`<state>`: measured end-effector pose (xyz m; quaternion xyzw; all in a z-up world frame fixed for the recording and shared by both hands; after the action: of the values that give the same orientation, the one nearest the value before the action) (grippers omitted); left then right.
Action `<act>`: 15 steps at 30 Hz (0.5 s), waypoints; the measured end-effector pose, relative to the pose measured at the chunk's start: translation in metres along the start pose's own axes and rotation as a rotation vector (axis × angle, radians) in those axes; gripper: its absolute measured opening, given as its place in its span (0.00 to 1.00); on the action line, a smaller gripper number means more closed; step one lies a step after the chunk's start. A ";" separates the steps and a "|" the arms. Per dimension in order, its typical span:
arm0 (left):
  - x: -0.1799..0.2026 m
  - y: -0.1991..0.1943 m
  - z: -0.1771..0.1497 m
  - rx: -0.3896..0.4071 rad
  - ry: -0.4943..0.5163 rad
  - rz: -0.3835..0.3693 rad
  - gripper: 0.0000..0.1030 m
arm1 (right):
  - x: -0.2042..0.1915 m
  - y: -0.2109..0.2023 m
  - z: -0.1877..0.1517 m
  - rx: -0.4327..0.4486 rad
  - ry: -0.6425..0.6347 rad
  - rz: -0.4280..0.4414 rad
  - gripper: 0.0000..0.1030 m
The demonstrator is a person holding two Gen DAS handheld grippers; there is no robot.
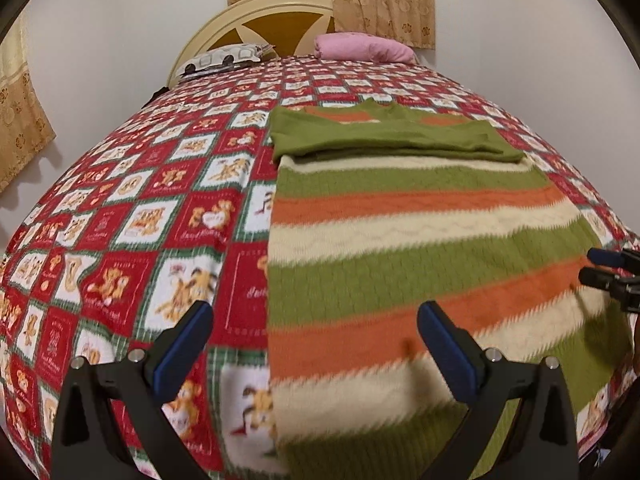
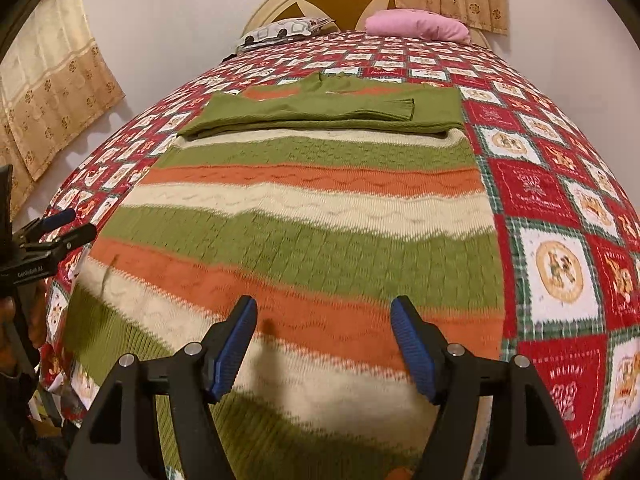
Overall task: Fold small clothes
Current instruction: 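Move both grippers back over the striped sweater hem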
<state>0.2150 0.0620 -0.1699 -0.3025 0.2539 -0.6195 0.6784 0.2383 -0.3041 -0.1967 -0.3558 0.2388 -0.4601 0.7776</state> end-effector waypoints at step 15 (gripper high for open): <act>-0.048 -0.045 -0.080 -0.078 -0.185 -0.064 0.81 | -0.014 -0.032 -0.060 0.036 -0.041 -0.050 0.68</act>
<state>0.1214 0.1002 -0.1937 -0.3926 0.2044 -0.5998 0.6666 0.1725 -0.3216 -0.2088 -0.3570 0.2056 -0.4764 0.7767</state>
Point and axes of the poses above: each gripper's, at about its wrist camera, not at the fingertips, and y roughly the way its jaws point, x to its right, z to its top, the point moved 5 cm from there along y, roughly the way its jaws point, and after that the axes turned 6 degrees about -y, right-handed, at the moved point
